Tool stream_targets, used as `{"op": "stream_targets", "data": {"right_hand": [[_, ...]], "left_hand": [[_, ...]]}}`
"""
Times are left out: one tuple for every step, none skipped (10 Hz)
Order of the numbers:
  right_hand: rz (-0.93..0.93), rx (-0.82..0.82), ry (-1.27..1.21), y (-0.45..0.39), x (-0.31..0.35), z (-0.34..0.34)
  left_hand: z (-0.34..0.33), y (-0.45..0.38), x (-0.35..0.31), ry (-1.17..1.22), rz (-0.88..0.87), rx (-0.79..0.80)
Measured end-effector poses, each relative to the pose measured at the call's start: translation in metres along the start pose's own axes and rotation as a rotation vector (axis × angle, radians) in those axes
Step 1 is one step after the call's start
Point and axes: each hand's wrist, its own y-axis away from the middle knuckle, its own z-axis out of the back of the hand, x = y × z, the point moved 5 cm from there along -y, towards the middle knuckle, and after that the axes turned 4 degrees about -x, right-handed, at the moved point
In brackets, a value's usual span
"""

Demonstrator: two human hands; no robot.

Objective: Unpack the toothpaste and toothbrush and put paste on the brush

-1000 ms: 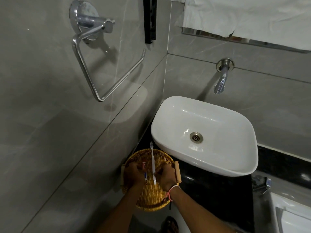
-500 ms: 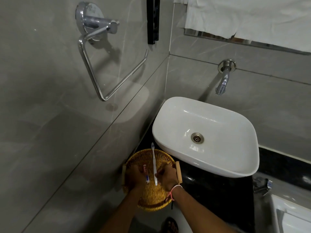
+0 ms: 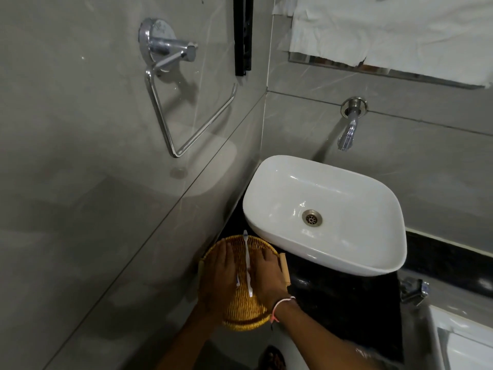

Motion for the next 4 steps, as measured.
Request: {"op": "stream_targets", "data": {"right_hand": [[0.116,-0.048,0.171,0.009,0.010,0.013],[0.150,-0.126,0.216,0.026,0.016,0.031],[0.206,-0.260,0.197,0.048,0.016,0.050],[0.212,-0.274,0.098,0.094,-0.018,0.053]], "left_hand": [[0.017,-0.002,0.002,-0.189,-0.127,-0.030],[0.042,-0.006,-0.001,-0.211,-0.158,-0.074],[0.070,-0.019,-0.018,-0.208,-0.250,-0.205],[0.117,-0.039,-0.052,-0.164,-0.323,-0.387]]}}
